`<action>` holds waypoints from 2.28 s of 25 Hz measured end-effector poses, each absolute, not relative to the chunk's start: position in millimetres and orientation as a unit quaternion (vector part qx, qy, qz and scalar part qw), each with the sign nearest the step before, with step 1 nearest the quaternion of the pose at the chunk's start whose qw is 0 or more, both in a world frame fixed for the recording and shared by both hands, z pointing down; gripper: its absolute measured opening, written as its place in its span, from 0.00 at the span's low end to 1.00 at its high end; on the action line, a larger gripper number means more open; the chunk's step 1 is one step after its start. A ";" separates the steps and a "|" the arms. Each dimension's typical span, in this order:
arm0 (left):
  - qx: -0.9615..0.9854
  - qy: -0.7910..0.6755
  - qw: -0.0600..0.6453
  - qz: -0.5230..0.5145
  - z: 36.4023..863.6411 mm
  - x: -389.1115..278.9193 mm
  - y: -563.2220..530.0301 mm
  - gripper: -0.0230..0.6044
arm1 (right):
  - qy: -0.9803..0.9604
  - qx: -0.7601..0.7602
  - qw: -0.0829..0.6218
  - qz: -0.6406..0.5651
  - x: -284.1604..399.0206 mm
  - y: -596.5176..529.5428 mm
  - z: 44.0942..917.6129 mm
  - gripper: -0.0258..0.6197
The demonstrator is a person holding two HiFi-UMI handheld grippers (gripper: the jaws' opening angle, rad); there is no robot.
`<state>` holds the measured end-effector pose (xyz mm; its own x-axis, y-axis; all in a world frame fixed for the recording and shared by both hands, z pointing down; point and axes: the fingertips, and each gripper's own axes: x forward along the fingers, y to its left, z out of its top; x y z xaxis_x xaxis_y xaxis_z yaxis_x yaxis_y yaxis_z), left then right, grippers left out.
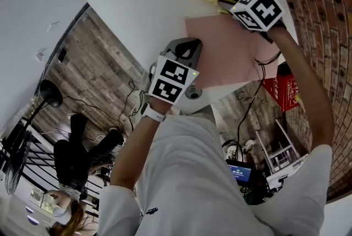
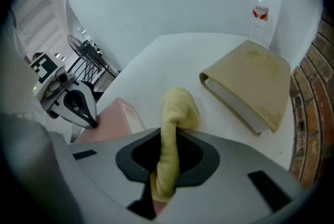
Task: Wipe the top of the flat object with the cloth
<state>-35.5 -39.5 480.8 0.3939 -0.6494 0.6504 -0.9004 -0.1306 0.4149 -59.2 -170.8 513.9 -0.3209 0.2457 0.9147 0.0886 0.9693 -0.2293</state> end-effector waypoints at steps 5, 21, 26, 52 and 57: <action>0.730 -0.533 0.398 0.157 481.3 -36.7 -38.2 0.06 | -0.807 -0.073 0.583 0.062 -25.6 -204.6 517.3 0.13; 0.727 -0.530 0.398 0.177 481.7 -38.3 -36.4 0.06 | -0.792 0.079 0.605 0.019 65.9 -299.0 508.5 0.13; 0.727 -0.527 0.408 0.167 478.3 -39.0 -37.4 0.06 | -0.811 0.158 0.564 0.016 82.2 -308.9 475.3 0.13; 0.835 -0.471 0.258 0.122 318.8 -52.5 21.5 0.06 | -0.871 0.387 0.296 0.065 133.3 -77.7 303.9 0.13; 0.850 -0.469 0.214 0.109 281.5 -64.2 36.9 0.06 | -0.869 0.424 0.244 0.076 124.7 -30.4 272.7 0.13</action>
<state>-64.2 36.9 281.5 0.5356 -0.7508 0.3866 -0.8443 -0.4675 0.2619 124.7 -30.4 272.7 -0.5209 -0.7003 0.4881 -0.7747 0.6280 0.0743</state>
